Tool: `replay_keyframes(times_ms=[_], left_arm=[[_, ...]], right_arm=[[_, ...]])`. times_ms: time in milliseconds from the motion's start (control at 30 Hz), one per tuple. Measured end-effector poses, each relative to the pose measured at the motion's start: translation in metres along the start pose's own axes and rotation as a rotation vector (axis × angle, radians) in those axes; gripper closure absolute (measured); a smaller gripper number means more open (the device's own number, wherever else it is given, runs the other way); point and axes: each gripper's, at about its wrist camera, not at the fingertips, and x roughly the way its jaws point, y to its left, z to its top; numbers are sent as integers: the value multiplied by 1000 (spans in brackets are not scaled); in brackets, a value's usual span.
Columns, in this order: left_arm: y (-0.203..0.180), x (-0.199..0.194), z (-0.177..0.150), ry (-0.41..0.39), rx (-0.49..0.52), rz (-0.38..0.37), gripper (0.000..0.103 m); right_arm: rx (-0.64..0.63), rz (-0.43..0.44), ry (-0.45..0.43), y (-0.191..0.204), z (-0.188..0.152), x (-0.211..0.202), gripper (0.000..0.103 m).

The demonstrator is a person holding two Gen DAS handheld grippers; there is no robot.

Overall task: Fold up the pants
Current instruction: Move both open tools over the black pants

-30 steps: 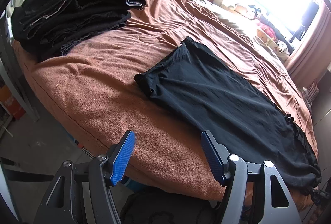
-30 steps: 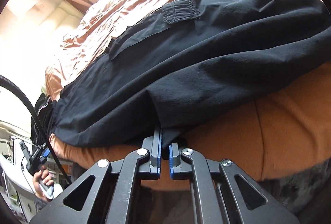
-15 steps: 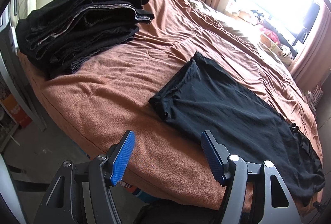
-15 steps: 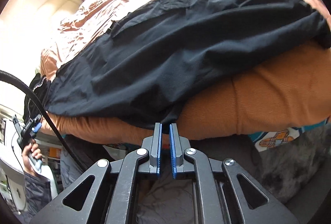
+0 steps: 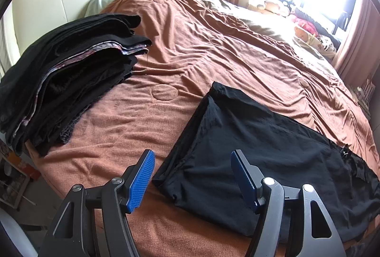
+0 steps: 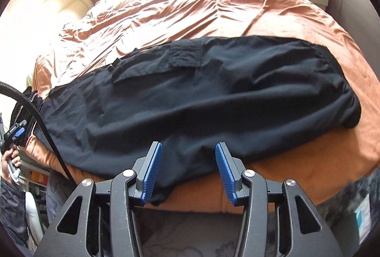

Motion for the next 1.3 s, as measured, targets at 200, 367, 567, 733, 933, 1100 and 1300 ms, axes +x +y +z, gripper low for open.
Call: replay_keyframes(times_ms=[200,367,567,733,933,1100,1300], left_arm=[[-20,25,21,25,37,-3,33],[-35,43,40,30,72,-4,33],[-47,67,61,59,84,-28,33],[-54,90,74,85,126,-14,33],[-50,115,83,115,112,-6,33],[-52,142,86,151,135,28,33],[-54,155,87,161,141,21,42]], right_arm=[[-88,-52,-18,16,30,18,26],[-140,-47,-7,20,62,40,26],[-225,-44,12,28,95,78,26],[-281,-35,33,35,116,111,26],[-327,-26,58,39,131,142,27],[-377,-27,61,42,143,159,27],[-446,-51,82,50,157,176,27]])
